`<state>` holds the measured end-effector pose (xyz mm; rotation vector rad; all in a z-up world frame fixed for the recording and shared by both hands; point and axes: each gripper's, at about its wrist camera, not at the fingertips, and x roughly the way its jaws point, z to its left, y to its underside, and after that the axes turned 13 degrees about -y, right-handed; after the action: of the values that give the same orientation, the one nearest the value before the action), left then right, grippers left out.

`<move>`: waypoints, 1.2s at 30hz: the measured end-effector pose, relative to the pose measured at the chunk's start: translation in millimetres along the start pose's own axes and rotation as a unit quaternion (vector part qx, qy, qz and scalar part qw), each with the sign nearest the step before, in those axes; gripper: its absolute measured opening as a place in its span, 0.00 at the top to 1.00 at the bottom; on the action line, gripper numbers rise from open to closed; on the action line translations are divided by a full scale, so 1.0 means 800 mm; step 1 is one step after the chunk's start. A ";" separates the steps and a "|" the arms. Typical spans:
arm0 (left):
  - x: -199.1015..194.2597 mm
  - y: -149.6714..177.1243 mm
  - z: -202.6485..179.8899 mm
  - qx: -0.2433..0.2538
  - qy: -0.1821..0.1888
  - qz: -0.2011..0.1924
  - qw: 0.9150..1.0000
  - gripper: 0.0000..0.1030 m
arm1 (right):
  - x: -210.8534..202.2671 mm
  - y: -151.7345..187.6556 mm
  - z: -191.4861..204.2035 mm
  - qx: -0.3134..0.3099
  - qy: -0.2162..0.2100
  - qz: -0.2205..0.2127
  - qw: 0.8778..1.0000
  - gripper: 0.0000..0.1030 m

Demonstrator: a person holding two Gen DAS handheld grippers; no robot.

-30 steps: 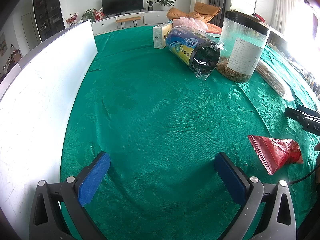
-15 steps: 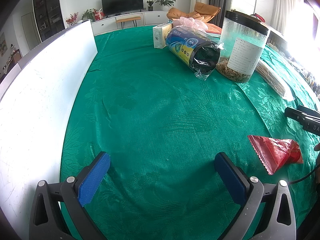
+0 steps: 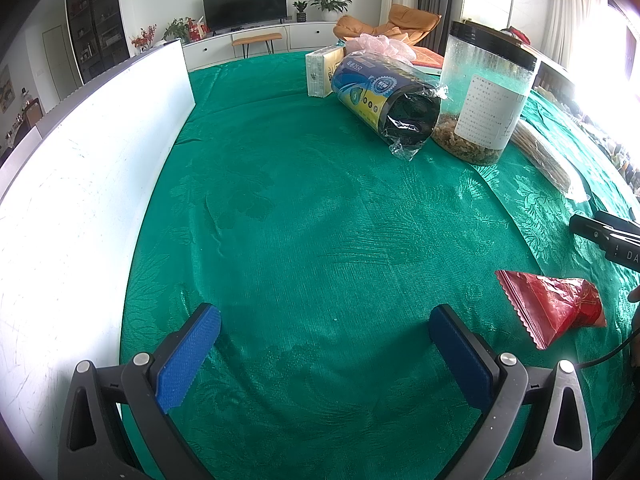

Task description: Organize soft objects

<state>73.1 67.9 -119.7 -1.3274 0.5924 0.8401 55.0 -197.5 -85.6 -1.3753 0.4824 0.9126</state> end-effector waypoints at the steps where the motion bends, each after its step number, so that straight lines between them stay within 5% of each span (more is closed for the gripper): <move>1: 0.000 0.000 0.000 0.000 0.000 0.000 1.000 0.00 | 0.001 0.000 0.001 0.000 0.000 0.000 1.000 0.17; 36: 0.000 0.000 0.000 -0.001 0.002 0.000 1.000 0.00 | 0.000 0.000 -0.002 0.000 0.000 0.000 1.000 0.17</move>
<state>73.0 68.3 -119.6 -1.3311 0.5944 0.8383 55.2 -198.9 -85.9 -1.3744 0.4827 0.9128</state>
